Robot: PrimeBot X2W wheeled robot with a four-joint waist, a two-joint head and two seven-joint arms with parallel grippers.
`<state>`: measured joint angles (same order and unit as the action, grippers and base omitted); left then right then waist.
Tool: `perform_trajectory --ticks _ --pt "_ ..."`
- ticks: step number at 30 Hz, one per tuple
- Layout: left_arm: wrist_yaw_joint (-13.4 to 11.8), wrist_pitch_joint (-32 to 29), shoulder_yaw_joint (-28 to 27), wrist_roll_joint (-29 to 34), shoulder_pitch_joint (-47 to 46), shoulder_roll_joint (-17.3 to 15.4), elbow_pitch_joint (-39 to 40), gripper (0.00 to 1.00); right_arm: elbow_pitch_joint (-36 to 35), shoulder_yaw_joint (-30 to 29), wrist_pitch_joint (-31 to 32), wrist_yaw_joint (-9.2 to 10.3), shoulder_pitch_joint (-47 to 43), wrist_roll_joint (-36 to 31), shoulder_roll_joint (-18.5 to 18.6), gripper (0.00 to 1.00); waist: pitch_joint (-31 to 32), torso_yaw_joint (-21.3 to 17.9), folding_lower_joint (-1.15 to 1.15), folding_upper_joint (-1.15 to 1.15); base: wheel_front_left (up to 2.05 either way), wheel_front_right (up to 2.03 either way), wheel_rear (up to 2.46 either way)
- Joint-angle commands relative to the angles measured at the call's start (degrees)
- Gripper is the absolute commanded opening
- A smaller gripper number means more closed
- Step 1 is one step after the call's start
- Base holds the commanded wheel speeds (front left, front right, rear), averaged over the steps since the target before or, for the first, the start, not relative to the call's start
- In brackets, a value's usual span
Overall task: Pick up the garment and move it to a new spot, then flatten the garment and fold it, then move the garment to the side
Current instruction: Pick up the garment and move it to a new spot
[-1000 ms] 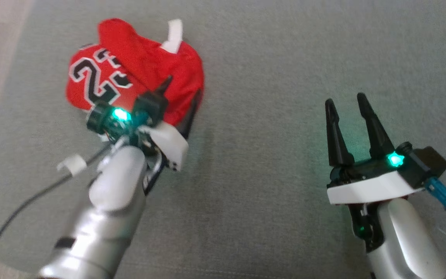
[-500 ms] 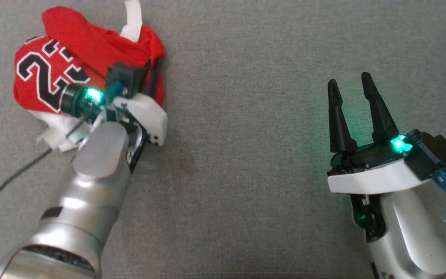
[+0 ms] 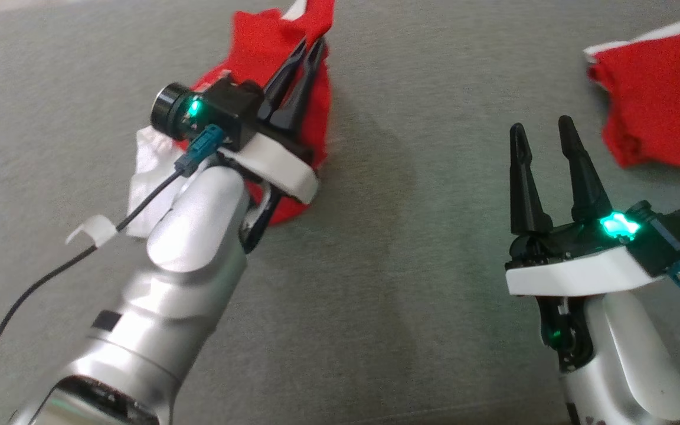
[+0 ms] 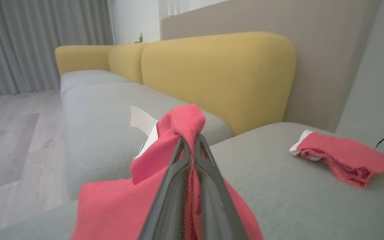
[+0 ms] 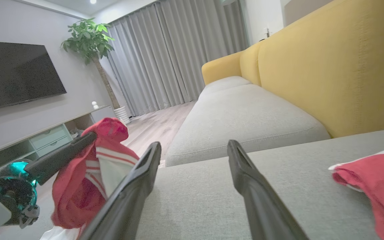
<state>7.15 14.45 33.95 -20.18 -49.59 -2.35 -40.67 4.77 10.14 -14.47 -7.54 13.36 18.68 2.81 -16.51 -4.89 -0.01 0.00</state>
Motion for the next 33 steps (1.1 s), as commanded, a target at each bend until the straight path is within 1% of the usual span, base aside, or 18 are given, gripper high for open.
perform_trajectory --ticks 1,3,8,9,12,13,14,17,21,25,27,33 --pt "-0.1 0.5 -0.1 -1.5 -1.2 -0.6 3.7 0.0 -1.8 1.3 -0.5 0.05 0.0 0.7 0.1 1.0 0.8 -3.5 0.01 0.0 0.0 0.0 0.0" --pt "-1.2 0.5 1.8 -3.4 -1.7 -0.6 5.9 0.0 -1.8 1.7 -0.5 0.05 0.0 1.4 0.1 1.0 0.5 -5.7 0.01 0.0 0.0 0.0 0.0" --pt "-5.3 0.5 6.5 -8.0 -4.8 -0.5 8.7 0.0 -1.9 3.1 -0.5 0.05 0.1 3.1 0.1 1.0 -0.5 -11.2 0.01 0.0 0.0 0.0 0.0" --pt "-5.3 0.5 6.5 -8.0 -4.8 -0.5 8.7 0.0 -1.9 3.1 -0.5 0.05 0.1 3.1 0.1 1.0 -0.5 -11.2 0.01 0.0 0.0 0.0 0.0" --pt "-7.4 0.5 9.3 -10.1 -7.4 -0.5 8.8 0.0 -2.0 4.1 -0.5 0.05 0.3 4.0 0.1 1.0 -1.2 -13.8 0.01 0.0 0.0 0.0 0.0" --pt "-8.0 0.5 10.5 -10.4 -8.2 -0.5 8.5 0.68 -2.0 4.4 -0.5 0.05 0.4 4.2 0.1 1.0 -1.4 -14.4 0.01 0.0 0.0 0.0 0.0" --pt "-8.1 0.5 12.2 -10.6 -8.8 -0.5 7.7 1.0 -2.1 4.5 -0.5 0.05 0.4 4.3 0.1 1.0 -1.6 -14.8 0.01 0.0 0.0 0.0 0.0" --pt "-8.2 0.5 16.1 -12.1 -9.9 -0.5 5.7 1.0 -2.3 4.3 -0.5 0.05 0.6 4.5 0.1 1.0 -2.0 -15.2 0.01 0.0 0.0 0.0 0.0" --pt "-9.0 0.5 17.7 -12.7 -9.6 -0.5 4.0 1.0 -2.6 2.5 -0.5 0.05 0.4 4.1 0.1 1.0 -1.8 -13.4 0.01 0.0 0.0 0.0 0.0" --pt "-9.9 0.5 15.1 -11.0 -7.2 -0.8 4.5 1.0 -2.5 1.3 -0.5 0.05 0.3 3.2 0.1 1.0 -0.5 -10.0 0.01 0.0 0.0 0.0 0.0" --pt "-10.1 0.5 13.5 -9.6 -4.7 -1.8 6.1 1.0 -2.4 0.7 -0.5 0.05 0.0 2.6 0.1 1.0 0.5 -7.8 0.01 0.0 0.0 0.0 0.0" --pt "-11.1 0.5 9.4 -5.7 8.2 -5.4 13.2 1.0 -1.2 -1.1 -0.5 0.05 -2.1 0.6 0.1 1.0 4.0 -1.0 0.01 0.0 0.0 0.0 0.0"
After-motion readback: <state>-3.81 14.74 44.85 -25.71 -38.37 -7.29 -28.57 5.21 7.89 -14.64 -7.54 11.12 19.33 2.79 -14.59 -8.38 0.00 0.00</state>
